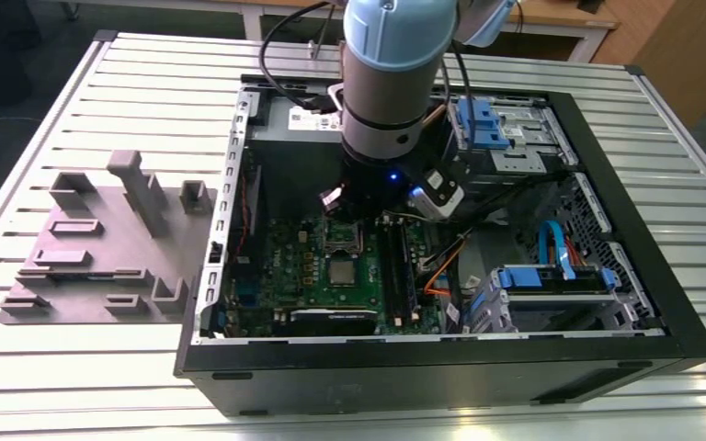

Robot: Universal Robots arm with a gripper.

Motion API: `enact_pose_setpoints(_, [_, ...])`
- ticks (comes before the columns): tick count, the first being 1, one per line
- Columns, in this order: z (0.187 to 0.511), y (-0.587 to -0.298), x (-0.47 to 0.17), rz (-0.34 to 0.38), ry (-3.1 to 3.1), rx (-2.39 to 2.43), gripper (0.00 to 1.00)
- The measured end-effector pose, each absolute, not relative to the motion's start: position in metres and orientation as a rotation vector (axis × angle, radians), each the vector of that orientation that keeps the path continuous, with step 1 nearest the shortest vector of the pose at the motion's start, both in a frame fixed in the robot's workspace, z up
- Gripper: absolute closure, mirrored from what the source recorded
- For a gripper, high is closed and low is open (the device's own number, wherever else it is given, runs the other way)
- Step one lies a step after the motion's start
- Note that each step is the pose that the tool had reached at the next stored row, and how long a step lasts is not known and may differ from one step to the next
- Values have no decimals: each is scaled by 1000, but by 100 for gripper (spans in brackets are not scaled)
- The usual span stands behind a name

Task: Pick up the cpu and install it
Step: 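Close the cpu cover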

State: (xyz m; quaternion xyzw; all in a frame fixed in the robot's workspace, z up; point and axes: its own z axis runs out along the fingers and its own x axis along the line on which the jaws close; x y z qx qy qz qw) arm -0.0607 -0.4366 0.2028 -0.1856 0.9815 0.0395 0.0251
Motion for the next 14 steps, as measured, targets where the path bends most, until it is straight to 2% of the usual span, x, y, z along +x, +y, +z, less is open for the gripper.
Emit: enact_pose_setpoints(14, [201, -436, -59, 122, 3035, -564, 90])
